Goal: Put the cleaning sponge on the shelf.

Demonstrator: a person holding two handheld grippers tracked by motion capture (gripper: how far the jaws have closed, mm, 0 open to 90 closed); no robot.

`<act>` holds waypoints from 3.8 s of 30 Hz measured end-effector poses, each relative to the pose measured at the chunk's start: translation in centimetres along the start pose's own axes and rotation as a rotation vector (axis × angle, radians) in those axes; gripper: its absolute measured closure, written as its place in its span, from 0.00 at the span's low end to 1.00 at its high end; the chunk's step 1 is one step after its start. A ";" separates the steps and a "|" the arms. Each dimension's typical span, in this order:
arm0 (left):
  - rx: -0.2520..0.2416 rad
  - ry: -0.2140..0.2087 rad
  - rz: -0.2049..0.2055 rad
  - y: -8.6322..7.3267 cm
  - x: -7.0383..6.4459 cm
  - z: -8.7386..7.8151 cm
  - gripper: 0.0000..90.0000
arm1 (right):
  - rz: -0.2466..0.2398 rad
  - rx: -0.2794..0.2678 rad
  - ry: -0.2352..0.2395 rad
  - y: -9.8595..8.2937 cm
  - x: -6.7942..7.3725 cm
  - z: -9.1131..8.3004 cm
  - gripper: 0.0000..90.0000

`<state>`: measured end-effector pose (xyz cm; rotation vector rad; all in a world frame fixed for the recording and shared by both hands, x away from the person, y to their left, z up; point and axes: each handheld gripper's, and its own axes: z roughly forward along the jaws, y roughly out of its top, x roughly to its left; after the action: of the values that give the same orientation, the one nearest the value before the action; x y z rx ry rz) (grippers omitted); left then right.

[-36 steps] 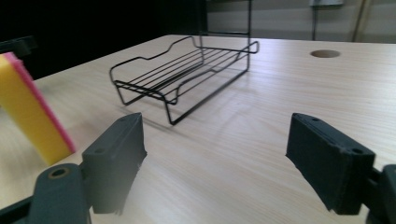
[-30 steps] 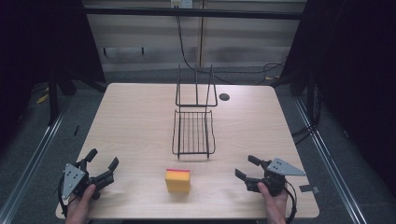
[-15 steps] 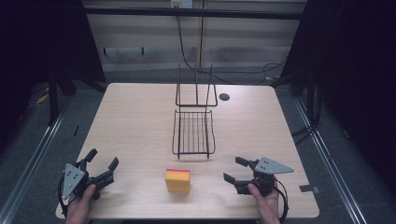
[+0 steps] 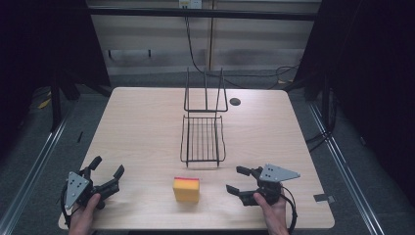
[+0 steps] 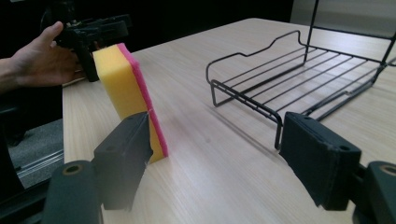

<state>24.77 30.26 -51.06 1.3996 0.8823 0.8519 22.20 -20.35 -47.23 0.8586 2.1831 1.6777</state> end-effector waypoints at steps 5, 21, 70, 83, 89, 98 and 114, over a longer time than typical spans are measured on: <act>-0.001 -0.003 -0.007 0.0 0.0 0.0 0.17 | -0.022 -0.014 0.042 0.3 0.6 0.7 0.30; 0.001 0.000 -0.002 0.0 0.0 0.0 0.17 | -0.030 -0.027 0.161 0.7 1.7 2.1 0.36; 0.001 -0.001 -0.002 0.0 0.0 0.0 0.17 | -0.111 -0.015 0.365 1.9 3.0 10.1 0.52; 0.001 -0.001 -0.003 0.0 0.0 0.0 0.17 | -0.127 -0.028 0.389 1.8 3.1 10.7 0.65; -0.001 -0.003 -0.007 0.0 0.0 0.0 0.17 | -0.122 -0.034 0.393 1.9 3.1 10.6 0.66; 0.000 0.000 -0.004 0.0 0.0 0.0 0.17 | -0.120 -0.047 0.390 2.4 2.9 10.1 0.66; 0.000 0.001 -0.001 0.0 0.0 0.0 0.17 | -0.092 -0.035 0.394 2.9 2.0 9.4 0.66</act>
<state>24.77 30.25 -51.07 1.3988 0.8841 0.8522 26.47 -11.24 -47.04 0.4363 2.3832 1.9662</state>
